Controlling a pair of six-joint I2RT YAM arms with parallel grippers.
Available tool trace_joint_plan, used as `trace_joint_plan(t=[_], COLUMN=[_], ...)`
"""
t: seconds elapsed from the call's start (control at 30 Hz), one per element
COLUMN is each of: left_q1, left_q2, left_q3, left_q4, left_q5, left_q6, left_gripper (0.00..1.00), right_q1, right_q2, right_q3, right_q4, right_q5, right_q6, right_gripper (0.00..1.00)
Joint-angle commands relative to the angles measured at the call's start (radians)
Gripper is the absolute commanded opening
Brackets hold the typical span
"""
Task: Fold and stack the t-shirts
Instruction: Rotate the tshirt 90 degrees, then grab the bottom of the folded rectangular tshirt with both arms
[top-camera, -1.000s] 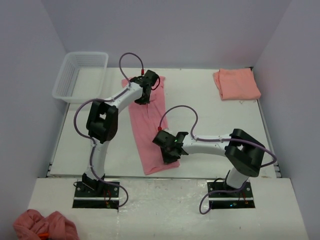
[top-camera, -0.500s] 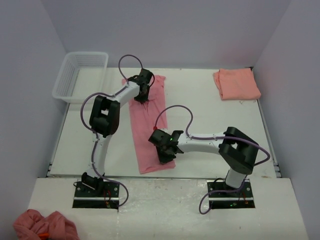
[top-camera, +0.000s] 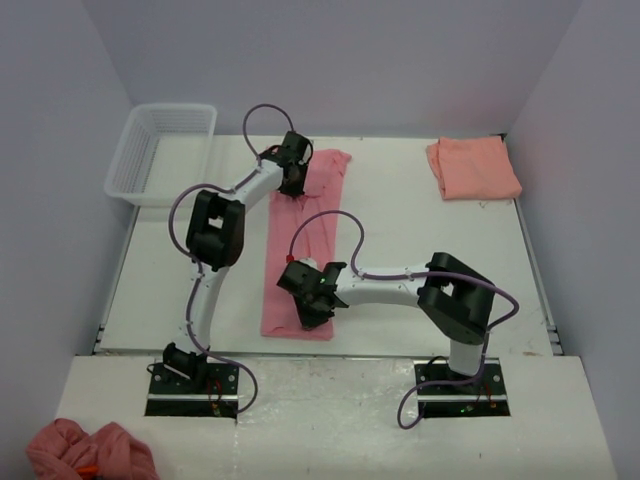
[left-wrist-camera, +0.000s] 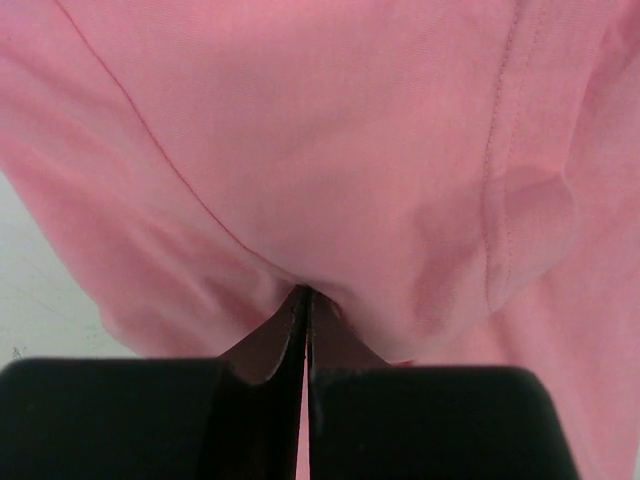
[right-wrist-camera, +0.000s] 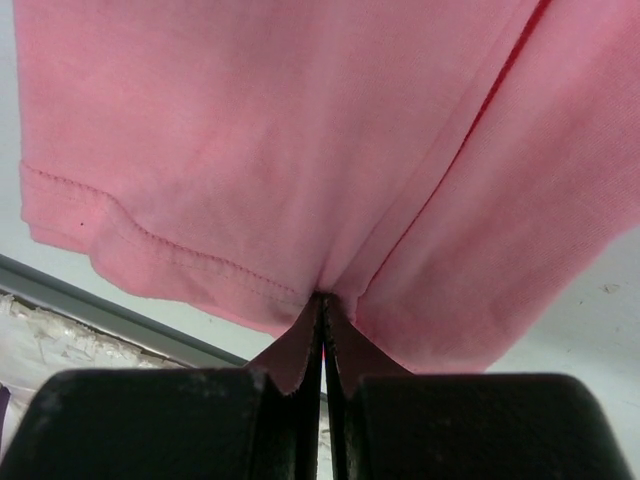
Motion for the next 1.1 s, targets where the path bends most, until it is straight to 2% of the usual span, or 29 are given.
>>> trace_joint_plan(t=[0.0,0.1,0.17,0.33,0.37,0.43,0.47,0.5,0.57,0.6,0.63,0.67,0.7,0.73,0.77,0.83,0.87,0.9,0.93,1.0,1.07], left_q1=[0.004,0.005,0.005,0.005,0.005,0.005,0.005,0.005,-0.002,-0.004,-0.005,-0.004,-0.004,-0.004,-0.002,-0.002,-0.002,-0.002,-0.001,-0.001,0.001], left_q2=[-0.066,-0.182,-0.277,-0.437,-0.452,-0.474,-0.483,-0.488,-0.514,-0.529,-0.579,-0.628,-0.684,-0.819,-0.889,-1.009,-1.116,-1.159,-1.234,-1.285,-1.344], left_q3=[-0.06,-0.158,-0.201,-0.25,-0.244,-0.198,-0.149,-0.126,-0.098,-0.101,-0.117,-0.228,-0.312,-0.412,-0.606,-0.766,-0.91,-0.967,-1.026,-1.141,-1.231], left_q4=[0.028,0.037,0.045,0.024,0.007,-0.019,-0.069,-0.1,-0.209,-0.254,-0.293,-0.311,-0.279,-0.189,-0.139,-0.085,-0.032,-0.019,-0.004,-0.018,-0.013], left_q5=[-0.1,-0.212,-0.262,-0.441,-0.466,-0.526,-0.538,-0.55,-0.556,-0.547,-0.505,-0.448,-0.284,-0.189,-0.032,0.08,0.13,0.204,0.236,0.249,0.276], left_q6=[-0.029,-0.052,-0.073,-0.083,-0.079,-0.075,-0.075,-0.081,-0.105,-0.16,-0.191,-0.211,-0.228,-0.237,-0.245,-0.286,-0.291,-0.314,-0.319,-0.339,-0.357], left_gripper=[0.0,0.0,0.0,0.01,0.01,0.09,0.12,0.14,0.27,0.33,0.36,0.55,0.63,0.67,0.71,0.69,0.67,0.67,0.67,0.68,0.7], right_q1=[0.014,0.016,0.02,0.034,0.04,0.048,0.054,0.054,0.054,0.054,0.053,0.05,0.039,0.013,0.002,-0.021,-0.047,-0.058,-0.087,-0.113,-0.121], right_q2=[0.008,-0.024,-0.057,-0.162,-0.181,-0.233,-0.253,-0.276,-0.361,-0.4,-0.443,-0.539,-0.588,-0.636,-0.723,-0.797,-0.826,-0.875,-0.894,-0.913,-0.891], right_q3=[0.009,0.024,0.015,0.041,0.058,0.08,0.095,0.095,0.055,0.026,-0.01,-0.097,-0.145,-0.194,-0.283,-0.356,-0.408,-0.429,-0.475,-0.509,-0.528], right_q4=[-0.053,-0.104,-0.122,-0.202,-0.214,-0.263,-0.283,-0.3,-0.349,-0.354,-0.351,-0.334,-0.273,-0.239,-0.212,-0.137,-0.116,-0.1,-0.042,0.046,0.069], right_q5=[0.056,0.099,0.136,0.2,0.202,0.218,0.222,0.21,0.191,0.18,0.185,0.177,0.15,0.122,0.108,0.073,0.053,0.035,0.004,-0.074,-0.09], right_q6=[-0.013,-0.018,-0.028,-0.045,-0.051,-0.048,-0.039,-0.03,0.013,0.025,0.042,0.071,0.073,0.071,0.085,0.094,0.093,0.097,0.091,0.087,0.09], right_gripper=[0.0,0.04,0.14,0.31,0.39,0.43,0.51,0.55,0.63,0.75,0.78,0.8,0.83,0.83,0.82,0.8,0.8,0.79,0.77,0.75,0.74])
